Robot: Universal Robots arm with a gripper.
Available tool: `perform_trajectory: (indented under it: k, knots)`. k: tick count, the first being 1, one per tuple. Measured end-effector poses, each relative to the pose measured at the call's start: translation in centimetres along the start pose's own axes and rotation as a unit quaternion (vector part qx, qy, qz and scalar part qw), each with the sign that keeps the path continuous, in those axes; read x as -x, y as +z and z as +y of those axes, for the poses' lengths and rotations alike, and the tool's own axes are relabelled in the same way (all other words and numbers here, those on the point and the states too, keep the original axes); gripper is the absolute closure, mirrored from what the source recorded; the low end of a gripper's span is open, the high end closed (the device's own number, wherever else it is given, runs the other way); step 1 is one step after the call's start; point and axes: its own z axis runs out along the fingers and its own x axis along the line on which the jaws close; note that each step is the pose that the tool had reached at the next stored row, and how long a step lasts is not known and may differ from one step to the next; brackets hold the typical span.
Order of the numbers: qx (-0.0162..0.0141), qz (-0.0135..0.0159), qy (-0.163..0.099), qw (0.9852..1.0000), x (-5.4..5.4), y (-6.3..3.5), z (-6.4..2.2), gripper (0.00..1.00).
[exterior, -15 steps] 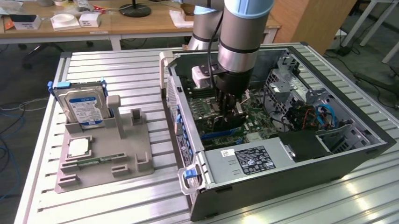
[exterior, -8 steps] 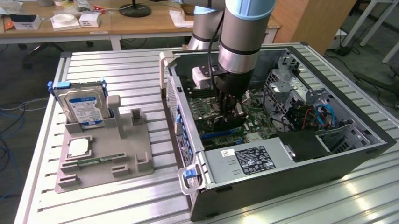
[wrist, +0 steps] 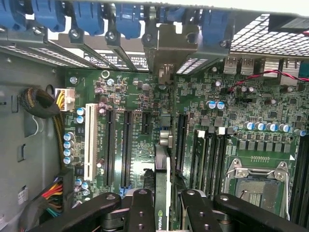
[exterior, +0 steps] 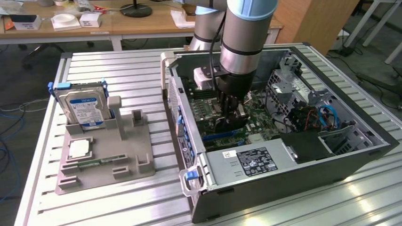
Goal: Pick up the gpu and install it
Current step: 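Insert the gpu into the slot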
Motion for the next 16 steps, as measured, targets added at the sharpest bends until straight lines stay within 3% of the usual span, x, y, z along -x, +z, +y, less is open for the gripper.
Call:
perform_trajectory:
  k: [6,16]
  knots:
    - [0.0003,0.0053,0.000,1.0000,-0.01,0.01,0.00,0.74]
    - [0.0002,0.0054,0.000,1.0000,0.01,0.08,0.18,0.74]
